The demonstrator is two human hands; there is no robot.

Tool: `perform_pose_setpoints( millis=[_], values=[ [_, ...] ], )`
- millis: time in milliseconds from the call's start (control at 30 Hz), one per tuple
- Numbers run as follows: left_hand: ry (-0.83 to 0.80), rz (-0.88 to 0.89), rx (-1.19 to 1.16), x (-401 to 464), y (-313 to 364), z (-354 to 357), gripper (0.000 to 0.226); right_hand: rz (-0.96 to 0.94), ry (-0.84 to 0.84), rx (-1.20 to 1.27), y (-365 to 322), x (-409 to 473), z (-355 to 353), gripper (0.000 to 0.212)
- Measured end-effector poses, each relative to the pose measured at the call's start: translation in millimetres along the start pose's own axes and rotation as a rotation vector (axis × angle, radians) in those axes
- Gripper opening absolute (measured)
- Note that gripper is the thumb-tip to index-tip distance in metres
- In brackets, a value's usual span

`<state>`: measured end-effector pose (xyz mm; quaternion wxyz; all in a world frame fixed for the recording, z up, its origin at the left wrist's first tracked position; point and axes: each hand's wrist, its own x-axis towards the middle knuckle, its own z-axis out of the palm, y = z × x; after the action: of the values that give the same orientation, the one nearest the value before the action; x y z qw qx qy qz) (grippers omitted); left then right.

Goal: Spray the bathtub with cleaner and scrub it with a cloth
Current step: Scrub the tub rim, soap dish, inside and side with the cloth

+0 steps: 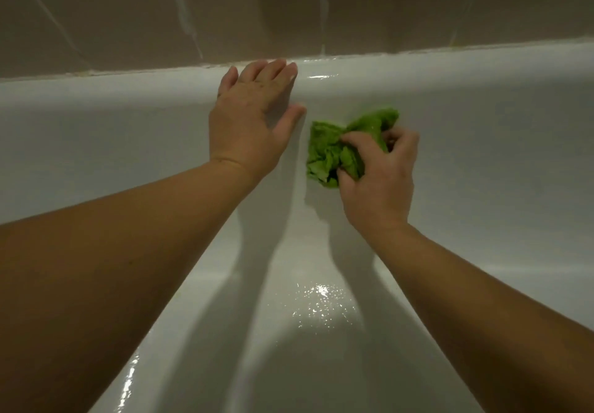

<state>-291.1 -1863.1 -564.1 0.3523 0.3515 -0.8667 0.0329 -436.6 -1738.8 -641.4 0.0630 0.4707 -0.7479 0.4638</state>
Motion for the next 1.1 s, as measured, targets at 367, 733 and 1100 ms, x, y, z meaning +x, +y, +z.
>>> perform_pose_setpoints(
  millis=[367, 733, 1100],
  values=[
    [-0.056, -0.104, -0.073, 10.7, 41.5, 0.2, 0.044, -0.106, -0.139, -0.173, 10.1, 0.7, -11.2, 0.044],
    [0.011, -0.039, -0.024, 9.1, 35.6, 17.1, 0.051, 0.135, -0.449, -0.288, 110.8, -123.8, 45.5, 0.043],
    [-0.018, -0.003, -0.136, 9.9, 40.3, 13.6, 0.044, -0.139, 0.043, -0.098, 12.8, 43.2, -44.7, 0.052]
  ],
)
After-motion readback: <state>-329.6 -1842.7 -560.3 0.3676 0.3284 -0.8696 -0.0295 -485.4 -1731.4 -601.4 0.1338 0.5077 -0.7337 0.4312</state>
